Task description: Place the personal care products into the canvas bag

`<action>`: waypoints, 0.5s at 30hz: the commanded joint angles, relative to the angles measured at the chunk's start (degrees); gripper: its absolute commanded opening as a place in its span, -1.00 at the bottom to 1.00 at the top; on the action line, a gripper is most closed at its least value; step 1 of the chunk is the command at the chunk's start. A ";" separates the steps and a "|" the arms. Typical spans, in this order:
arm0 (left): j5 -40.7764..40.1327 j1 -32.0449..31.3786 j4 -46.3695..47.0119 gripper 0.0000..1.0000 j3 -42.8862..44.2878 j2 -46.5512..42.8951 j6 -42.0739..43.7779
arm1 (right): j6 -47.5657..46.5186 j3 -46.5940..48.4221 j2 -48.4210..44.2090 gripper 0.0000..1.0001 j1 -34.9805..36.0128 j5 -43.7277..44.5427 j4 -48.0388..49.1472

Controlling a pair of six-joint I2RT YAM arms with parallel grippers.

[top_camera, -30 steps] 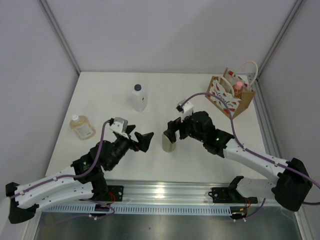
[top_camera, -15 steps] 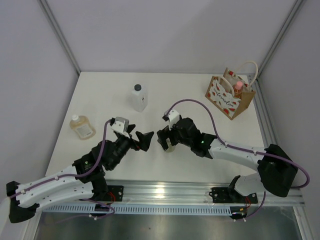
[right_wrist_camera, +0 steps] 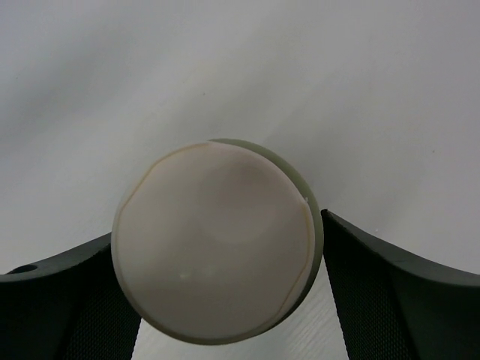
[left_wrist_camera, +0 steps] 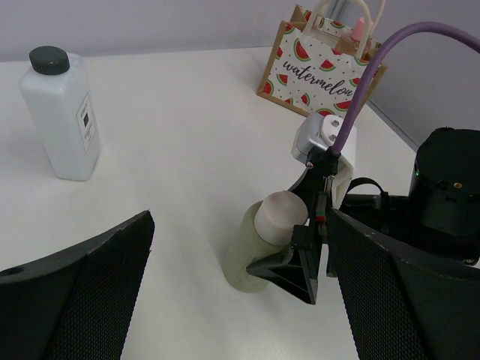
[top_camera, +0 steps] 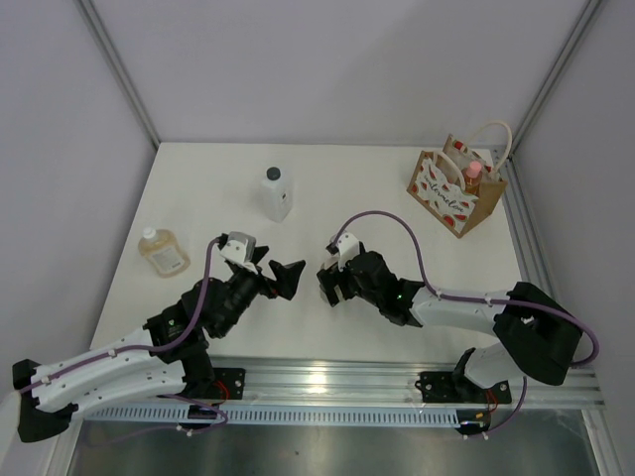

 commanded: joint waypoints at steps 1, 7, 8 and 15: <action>-0.36 0.14 2.16 0.99 0.01 0.39 0.96 | -0.32 -0.87 0.95 0.74 0.26 0.17 7.82; -0.27 0.23 2.16 0.98 0.10 0.39 0.96 | -0.84 -1.84 1.83 0.15 0.26 -0.01 10.90; -0.36 0.23 2.07 0.98 0.10 0.39 0.96 | -0.93 -1.84 1.74 -0.18 0.26 0.35 10.99; -0.63 0.23 2.16 0.99 0.10 0.65 0.87 | -1.02 1.22 -8.00 -1.00 -1.14 7.90 1.80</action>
